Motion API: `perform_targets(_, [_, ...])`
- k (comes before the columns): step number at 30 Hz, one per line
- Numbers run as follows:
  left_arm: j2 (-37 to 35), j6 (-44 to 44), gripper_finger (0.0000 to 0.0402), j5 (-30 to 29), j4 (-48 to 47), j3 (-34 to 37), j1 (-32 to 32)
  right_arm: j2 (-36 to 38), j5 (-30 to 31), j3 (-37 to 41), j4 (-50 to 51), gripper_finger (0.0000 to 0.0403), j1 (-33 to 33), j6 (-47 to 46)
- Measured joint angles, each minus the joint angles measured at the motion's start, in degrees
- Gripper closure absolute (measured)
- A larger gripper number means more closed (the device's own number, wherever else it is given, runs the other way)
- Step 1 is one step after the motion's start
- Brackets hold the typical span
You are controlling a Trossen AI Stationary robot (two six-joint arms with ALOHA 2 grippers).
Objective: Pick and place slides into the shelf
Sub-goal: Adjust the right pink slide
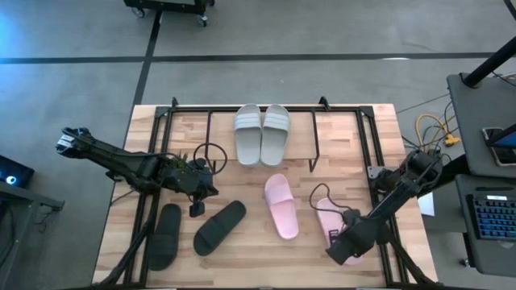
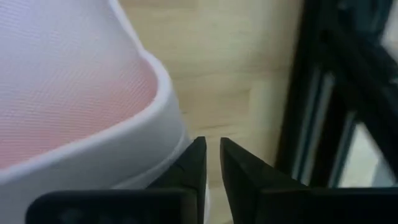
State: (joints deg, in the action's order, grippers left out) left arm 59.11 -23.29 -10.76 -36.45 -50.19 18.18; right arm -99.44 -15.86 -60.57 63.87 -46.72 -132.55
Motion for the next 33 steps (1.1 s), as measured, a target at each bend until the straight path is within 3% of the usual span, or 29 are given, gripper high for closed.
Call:
perform_targets(4, [0.0,-0.2,0.0394,0.0,0.0,0.0,0.0,0.2,2.1,1.2,-5.0,0.0365,0.1,3.1])
perform_targets(13, [0.0,-0.2,0.0394,0.0,0.0,0.1,0.0,0.0,10.6,-4.8,-19.5,0.0365,0.2,11.0])
perform_targets(19, [0.0,-0.3,0.0394,0.0,0.0,0.1,0.0,0.1,19.6,-6.6,-16.0,0.0365,-0.5,6.8])
perform_targets(23, [0.0,-0.3,0.0394,0.0,0.0,0.1,0.0,0.2,26.4,-10.3,-14.7,0.0364,-0.1,14.6])
perform_targets(29, [0.0,-0.3,0.0394,0.0,0.0,0.1,0.0,0.5,27.8,-16.1,-7.1,0.036,2.2,27.6])
perform_targets(33, [0.0,-0.1,0.0394,0.0,0.0,0.1,0.0,2.1,27.1,-17.0,-9.2,0.0326,4.4,31.7])
